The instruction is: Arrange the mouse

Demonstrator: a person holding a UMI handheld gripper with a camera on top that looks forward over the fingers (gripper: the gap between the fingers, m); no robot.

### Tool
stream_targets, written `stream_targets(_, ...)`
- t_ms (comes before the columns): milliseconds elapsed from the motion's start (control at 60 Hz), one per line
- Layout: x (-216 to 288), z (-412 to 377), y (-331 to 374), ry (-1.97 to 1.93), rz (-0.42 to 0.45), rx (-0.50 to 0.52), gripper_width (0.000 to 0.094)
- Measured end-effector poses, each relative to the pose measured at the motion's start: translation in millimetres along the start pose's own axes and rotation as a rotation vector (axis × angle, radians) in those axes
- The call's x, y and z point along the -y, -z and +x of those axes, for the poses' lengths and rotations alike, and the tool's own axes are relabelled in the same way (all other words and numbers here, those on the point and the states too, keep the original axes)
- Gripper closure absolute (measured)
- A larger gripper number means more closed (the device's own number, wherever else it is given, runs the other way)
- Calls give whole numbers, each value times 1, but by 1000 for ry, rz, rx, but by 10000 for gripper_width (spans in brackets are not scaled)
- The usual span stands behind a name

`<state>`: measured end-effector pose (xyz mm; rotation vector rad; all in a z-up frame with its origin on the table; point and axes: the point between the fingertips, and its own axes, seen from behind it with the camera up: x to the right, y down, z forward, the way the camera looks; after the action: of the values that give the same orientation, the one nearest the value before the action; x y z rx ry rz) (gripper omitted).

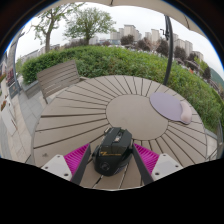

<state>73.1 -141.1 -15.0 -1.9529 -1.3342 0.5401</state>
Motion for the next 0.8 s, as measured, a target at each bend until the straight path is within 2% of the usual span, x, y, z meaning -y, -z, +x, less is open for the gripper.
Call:
stream_targets(233,15,-14,-24,20,-11,36,77)
stream_targets(350,18,-27,-28,42,-13,71,126)
stream_targets(450,19,-34,-31,65,-14,94,274)
stream_targets(600,22,-43,-31,164,-20,128,444)
stream_targets(683,25,-35,-26,161,-30,123,484)
stream_targets(800,49,-23,0,128,-35,157,486)
